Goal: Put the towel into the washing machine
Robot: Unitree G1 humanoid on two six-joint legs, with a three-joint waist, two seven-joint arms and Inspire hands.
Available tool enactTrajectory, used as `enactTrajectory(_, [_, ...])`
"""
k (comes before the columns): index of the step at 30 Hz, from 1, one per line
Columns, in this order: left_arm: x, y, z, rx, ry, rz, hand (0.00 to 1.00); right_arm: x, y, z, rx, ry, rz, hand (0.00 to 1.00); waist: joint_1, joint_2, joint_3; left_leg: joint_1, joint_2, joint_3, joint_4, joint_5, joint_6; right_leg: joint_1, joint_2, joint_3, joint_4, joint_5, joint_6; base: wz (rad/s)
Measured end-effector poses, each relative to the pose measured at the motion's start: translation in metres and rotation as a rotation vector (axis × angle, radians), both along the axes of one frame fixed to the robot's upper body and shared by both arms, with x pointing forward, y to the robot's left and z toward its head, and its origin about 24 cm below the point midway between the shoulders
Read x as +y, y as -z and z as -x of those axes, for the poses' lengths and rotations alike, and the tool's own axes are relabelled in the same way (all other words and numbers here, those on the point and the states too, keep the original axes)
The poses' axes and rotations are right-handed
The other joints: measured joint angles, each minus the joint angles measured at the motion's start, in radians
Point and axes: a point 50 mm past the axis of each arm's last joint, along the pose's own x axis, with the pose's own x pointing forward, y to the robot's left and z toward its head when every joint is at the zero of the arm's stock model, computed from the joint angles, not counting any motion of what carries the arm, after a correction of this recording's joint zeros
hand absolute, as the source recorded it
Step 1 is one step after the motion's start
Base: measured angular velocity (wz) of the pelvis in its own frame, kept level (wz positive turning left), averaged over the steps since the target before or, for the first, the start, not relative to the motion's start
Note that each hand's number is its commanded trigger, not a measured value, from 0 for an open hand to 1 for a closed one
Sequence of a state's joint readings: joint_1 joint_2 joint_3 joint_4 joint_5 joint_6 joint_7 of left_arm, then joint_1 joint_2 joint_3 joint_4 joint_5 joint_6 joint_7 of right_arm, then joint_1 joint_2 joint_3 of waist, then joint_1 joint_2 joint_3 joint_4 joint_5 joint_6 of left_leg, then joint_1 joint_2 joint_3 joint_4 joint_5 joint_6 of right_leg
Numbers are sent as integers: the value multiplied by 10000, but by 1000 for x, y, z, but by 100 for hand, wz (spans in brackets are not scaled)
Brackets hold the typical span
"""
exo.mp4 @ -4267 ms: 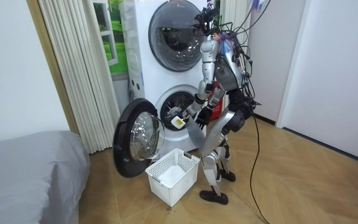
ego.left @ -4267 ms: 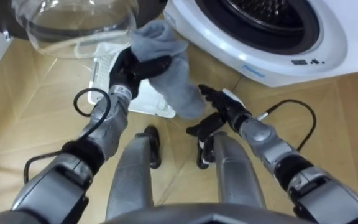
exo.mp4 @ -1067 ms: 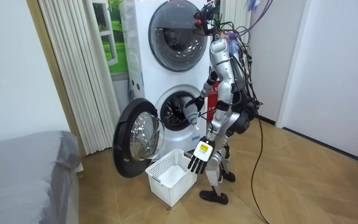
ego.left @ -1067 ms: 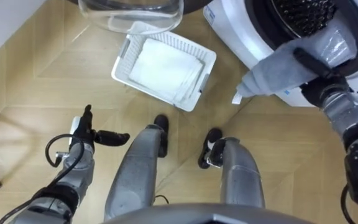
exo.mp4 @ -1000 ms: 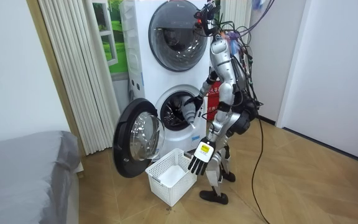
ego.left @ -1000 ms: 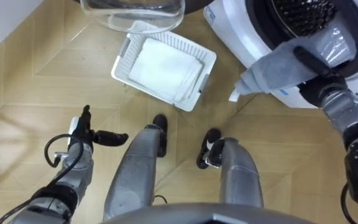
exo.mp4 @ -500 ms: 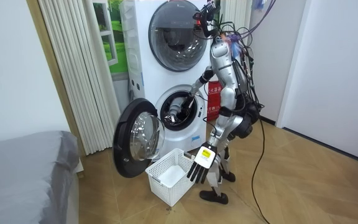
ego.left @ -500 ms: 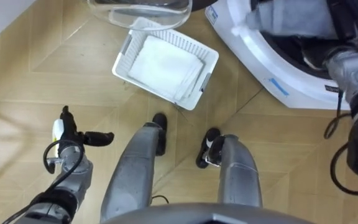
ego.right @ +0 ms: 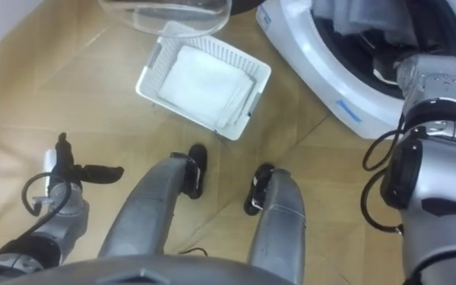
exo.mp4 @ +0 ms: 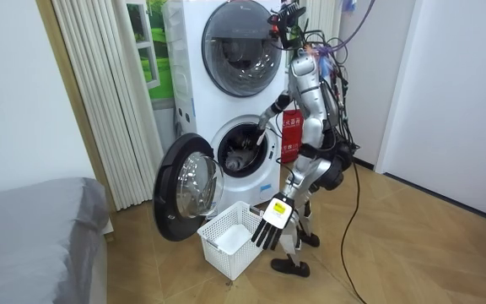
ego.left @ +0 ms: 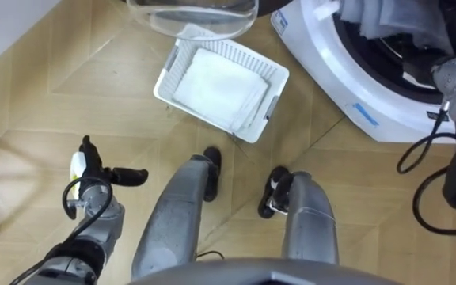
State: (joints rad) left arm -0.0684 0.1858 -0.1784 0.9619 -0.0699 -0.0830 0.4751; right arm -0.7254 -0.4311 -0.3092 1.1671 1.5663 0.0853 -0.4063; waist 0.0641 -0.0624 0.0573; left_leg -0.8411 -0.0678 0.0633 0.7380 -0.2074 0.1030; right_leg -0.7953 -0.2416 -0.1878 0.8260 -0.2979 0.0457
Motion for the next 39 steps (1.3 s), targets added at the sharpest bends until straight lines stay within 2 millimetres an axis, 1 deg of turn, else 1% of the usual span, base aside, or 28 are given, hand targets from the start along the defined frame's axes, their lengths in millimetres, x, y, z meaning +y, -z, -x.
enactTrajectory(2, [1,0,0,-35,-17,13,0,0,1,1,115,24,-35,0,1,11,4,160,6,136,-136,21,-1,74,4,79,-59,4,11,-8])
enactTrajectory(6, [3,-1,-1,-109,-124,37,0,-1,2,2,309,159,-77,0,-4,27,1,258,5,171,-222,23,0,144,12,118,-122,10,14,-3])
enactTrajectory(10, [3,1,1,25,-29,148,0,-5,9,9,504,629,-151,0,2,78,7,418,18,161,-340,22,3,340,19,67,-285,27,37,0])
enactTrajectory(12, [4,4,5,262,-44,139,0,-6,14,13,598,817,-348,0,14,135,13,629,11,155,-453,21,5,546,24,63,-398,39,60,0])
enactTrajectory(14, [6,8,11,567,-56,187,0,-10,21,20,785,1257,-669,0,19,365,2,909,47,110,-593,16,11,942,100,-61,-690,87,80,2])
enactTrajectory(15, [7,8,12,611,-45,205,0,-11,22,21,809,1348,-682,0,20,411,4,959,48,94,-636,17,11,998,119,-56,-738,94,87,5])
enactTrajectory(16, [6,8,10,648,2,252,0,-14,24,24,832,1541,-724,0,20,510,6,1057,44,56,-688,17,11,1110,148,-47,-824,105,96,0])
enactTrajectory(19, [7,10,13,791,52,383,0,-17,32,33,1093,1715,-683,0,55,556,6,1464,22,145,-1000,42,10,1406,176,76,-1025,128,121,-6])
enactTrajectory(21, [8,9,12,766,11,493,0,-19,39,40,1360,1746,-569,0,84,584,-5,1725,37,146,-1219,53,-7,1665,223,55,-1268,163,129,-4])
enactTrajectory(22, [9,11,14,907,21,550,0,-21,47,48,1551,1739,-402,0,97,667,-58,1912,58,95,-1416,91,-30,1935,282,-64,-1575,251,128,0])
enactTrajectory(24, [11,13,15,1106,-12,665,0,-23,58,60,1796,1719,-190,0,213,678,-71,2370,58,69,-1806,148,-44,2392,345,-84,-1999,349,145,-2])
enactTrajectory(26, [14,17,26,1518,85,736,0,-26,75,80,2319,1454,412,0,232,761,-137,2979,38,16,-2206,152,-46,3062,390,-183,-2520,394,204,0])
enactTrajectory(27, [15,17,27,1552,109,776,0,-25,80,85,2523,1305,594,0,229,781,-155,3129,43,-1,-2294,153,-48,3221,420,-207,-2681,419,216,0])
enactTrajectory(29, [19,20,35,1883,155,866,0,-20,104,109,3802,177,1691,0,218,757,-214,3647,51,-47,-2795,200,-109,3771,517,-279,-3183,533,233,0])
enactTrajectory(30, [19,22,40,2029,149,882,0,-19,110,119,4238,-173,2036,0,201,746,-244,3753,54,-47,-2879,203,-113,3888,529,-322,-3296,539,232,4])
enactTrajectory(31, [20,24,45,2195,196,890,0,-20,122,138,5052,-764,2654,0,177,720,-282,3972,54,-74,-3000,207,-120,4165,558,-387,-3485,547,247,5])
enactTrajectory(32, [20,25,49,2358,186,937,0,-20,133,159,5924,-1350,3177,0,197,652,-360,4200,70,-88,-3136,208,-124,4451,600,-422,-3720,566,261,4])
enactTrajectory(33, [21,26,51,2455,162,956,0,-21,139,171,6474,-1773,3491,0,197,622,-392,4331,83,-110,-3218,209,-128,4604,636,-439,-3868,596,262,-5])
enactTrajectory(34, [22,28,58,2624,41,1007,0,-20,148,192,7506,-2852,4226,0,198,591,-486,4527,142,-126,-3389,222,-154,4885,744,-471,-4233,723,251,-8])
enactTrajectory(35, [23,29,61,2695,7,999,0,-18,151,199,7928,-3401,4593,0,190,578,-513,4609,183,-125,-3447,221,-160,5010,803,-487,-4406,785,238,-16])
enactTrajectory(36, [25,30,66,2826,-27,1065,0,-15,158,213,8715,-4593,5305,0,142,564,-528,4759,226,-120,-3529,190,-217,5266,957,-479,-4784,933,203,-20])
enactTrajectory(37, [25,31,69,2980,-14,1150,0,-10,164,226,9434,-5884,5988,0,134,522,-538,4938,325,-77,-3670,189,-256,5469,1063,-444,-5071,1034,176,-21])
enactTrajectory(38, [25,32,73,3164,-22,1280,0,-5,169,236,9977,-7159,6574,0,120,475,-526,5154,387,-59,-3794,200,-285,5701,1108,-452,-5264,1087,150,-13])
enactTrajectory(39, [25,33,75,3255,-28,1346,0,-3,171,241,10159,-7674,6766,0,105,467,-531,5292,389,-58,-3892,208,-311,5840,1140,-451,-5373,1117,142,-10])
